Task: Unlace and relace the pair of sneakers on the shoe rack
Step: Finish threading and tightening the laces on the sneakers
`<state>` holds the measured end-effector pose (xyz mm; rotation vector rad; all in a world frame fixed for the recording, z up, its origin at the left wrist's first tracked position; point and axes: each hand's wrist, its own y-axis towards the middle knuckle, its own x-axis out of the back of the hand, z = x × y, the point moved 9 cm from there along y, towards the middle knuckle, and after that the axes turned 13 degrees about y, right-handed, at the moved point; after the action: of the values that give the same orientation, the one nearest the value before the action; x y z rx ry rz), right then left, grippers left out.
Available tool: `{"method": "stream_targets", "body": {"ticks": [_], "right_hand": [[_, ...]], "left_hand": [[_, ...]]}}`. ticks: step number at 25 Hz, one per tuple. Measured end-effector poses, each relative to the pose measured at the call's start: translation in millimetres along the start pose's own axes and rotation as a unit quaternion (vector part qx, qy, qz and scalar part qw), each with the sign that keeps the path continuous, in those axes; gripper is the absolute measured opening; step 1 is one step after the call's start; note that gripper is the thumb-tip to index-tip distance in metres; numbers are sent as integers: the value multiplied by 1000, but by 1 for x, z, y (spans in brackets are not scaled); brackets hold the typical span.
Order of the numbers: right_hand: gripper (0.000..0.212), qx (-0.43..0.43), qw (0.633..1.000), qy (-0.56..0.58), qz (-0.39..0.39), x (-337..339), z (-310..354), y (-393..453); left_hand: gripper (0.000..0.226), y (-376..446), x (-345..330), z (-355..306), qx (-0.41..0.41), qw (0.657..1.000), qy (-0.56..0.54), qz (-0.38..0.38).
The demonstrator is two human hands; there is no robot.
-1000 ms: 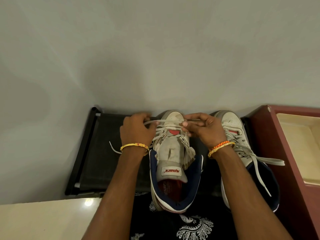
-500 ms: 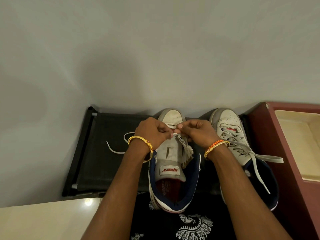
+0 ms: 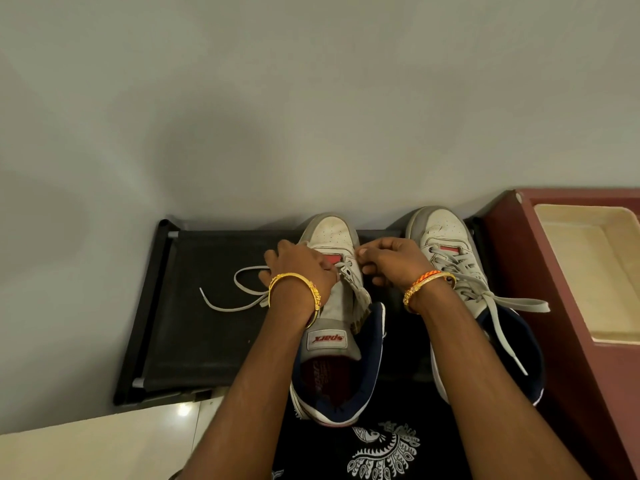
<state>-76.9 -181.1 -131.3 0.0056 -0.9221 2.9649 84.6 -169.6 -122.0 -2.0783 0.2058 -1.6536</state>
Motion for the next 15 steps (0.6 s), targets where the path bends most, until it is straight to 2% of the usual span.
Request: {"method": "stream_targets", "body": {"ticks": [3, 6, 8, 11, 13, 15], "right_hand": [[15, -10, 1000, -1, -2, 3, -2, 1], [14, -17, 1000, 0, 4, 3, -3, 1], [15, -26, 1000, 7, 8, 4, -5, 2], [15, -47, 998, 29, 21, 2, -9, 1], [13, -58, 997, 33, 31, 0, -9, 0], [12, -63, 996, 44, 41, -1, -8, -2]], "left_hand": [[6, 2, -6, 7, 40, 991, -124, 8], [24, -1, -12, 9, 43, 985, -165, 32], [23, 1, -15, 8, 39, 983, -174, 46], [11, 7, -18, 6, 25, 977, -203, 60], [20, 8, -20, 6, 20, 973, -218, 66], [18, 6, -18, 6, 22, 974, -219, 47]]}}
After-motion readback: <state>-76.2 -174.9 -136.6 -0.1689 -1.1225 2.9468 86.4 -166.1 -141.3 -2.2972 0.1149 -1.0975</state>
